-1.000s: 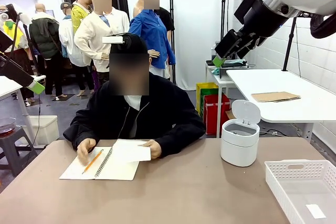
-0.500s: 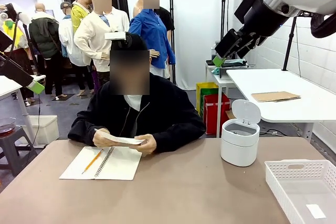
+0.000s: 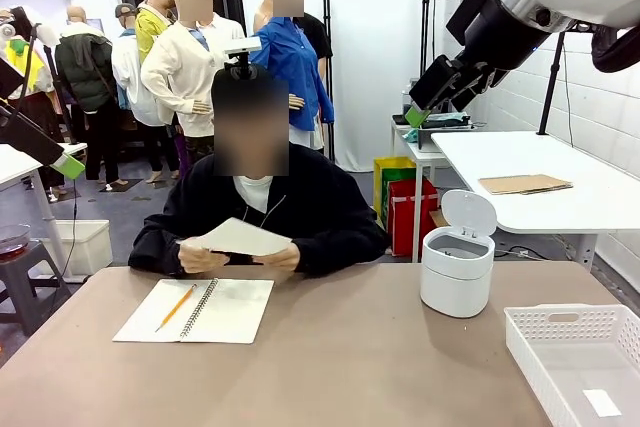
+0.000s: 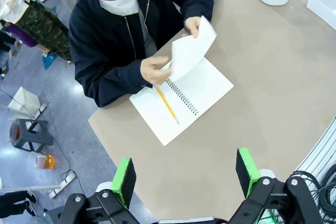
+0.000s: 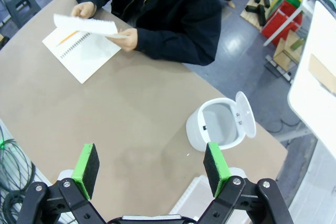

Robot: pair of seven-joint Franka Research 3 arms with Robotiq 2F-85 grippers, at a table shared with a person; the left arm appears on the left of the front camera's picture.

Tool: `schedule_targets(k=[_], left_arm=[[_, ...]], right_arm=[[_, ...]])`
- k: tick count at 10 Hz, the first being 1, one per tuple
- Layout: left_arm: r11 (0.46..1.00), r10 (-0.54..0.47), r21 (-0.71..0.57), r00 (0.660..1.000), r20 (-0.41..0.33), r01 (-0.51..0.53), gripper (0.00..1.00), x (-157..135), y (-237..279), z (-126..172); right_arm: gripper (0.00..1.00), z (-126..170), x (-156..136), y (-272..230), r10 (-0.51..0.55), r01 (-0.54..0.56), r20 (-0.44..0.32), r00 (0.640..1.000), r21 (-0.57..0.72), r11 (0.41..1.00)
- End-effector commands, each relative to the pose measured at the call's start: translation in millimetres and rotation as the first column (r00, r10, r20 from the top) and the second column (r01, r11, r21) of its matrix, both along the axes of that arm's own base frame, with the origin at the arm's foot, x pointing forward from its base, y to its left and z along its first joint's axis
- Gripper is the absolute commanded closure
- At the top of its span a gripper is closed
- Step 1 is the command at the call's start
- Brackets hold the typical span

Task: Sort the paper based on its condition.
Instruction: If a person hands you a paper, place it in the Organizing basket , and if it's crumpled, put it in the Trash can.

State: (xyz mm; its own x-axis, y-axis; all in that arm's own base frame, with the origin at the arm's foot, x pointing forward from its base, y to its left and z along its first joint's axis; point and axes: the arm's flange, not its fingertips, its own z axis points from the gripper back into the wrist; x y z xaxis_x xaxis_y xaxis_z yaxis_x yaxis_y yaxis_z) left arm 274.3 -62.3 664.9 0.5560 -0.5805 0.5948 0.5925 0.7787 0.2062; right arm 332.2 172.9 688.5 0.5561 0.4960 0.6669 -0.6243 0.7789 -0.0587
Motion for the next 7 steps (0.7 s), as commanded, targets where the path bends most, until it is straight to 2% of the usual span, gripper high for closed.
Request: schedule_targets(k=[1,4,5,7], left_arm=[[1.0,-0.008,-0.002,1.0,-0.009,0.008,0.0,-1.2,0.6,1.6],[1.0,-0.008,-0.002,1.0,-0.009,0.008,0.0,-1.2,0.6,1.6],[1.0,-0.008,-0.002,1.0,-0.009,0.008,0.0,-1.2,0.6,1.6],[1.0,-0.008,-0.002,1.0,-0.009,0.008,0.0,-1.2,0.6,1.6]], right_arm=[[0.0,0.1,0.1,-0.2,0.001,-0.001,0.001,1.0,-0.001,1.0],[0.0,0.0,0.0,0.0,0.0,0.0,0.0,1.0,0.0,1.0],[0.0,-6.6,7.2,-4.1,-0.042,0.043,-0.02,0.999,0.061,0.997],[0.0,-16.5,29.0,-9.3,-0.085,0.089,-0.046,0.995,0.1,0.991]])
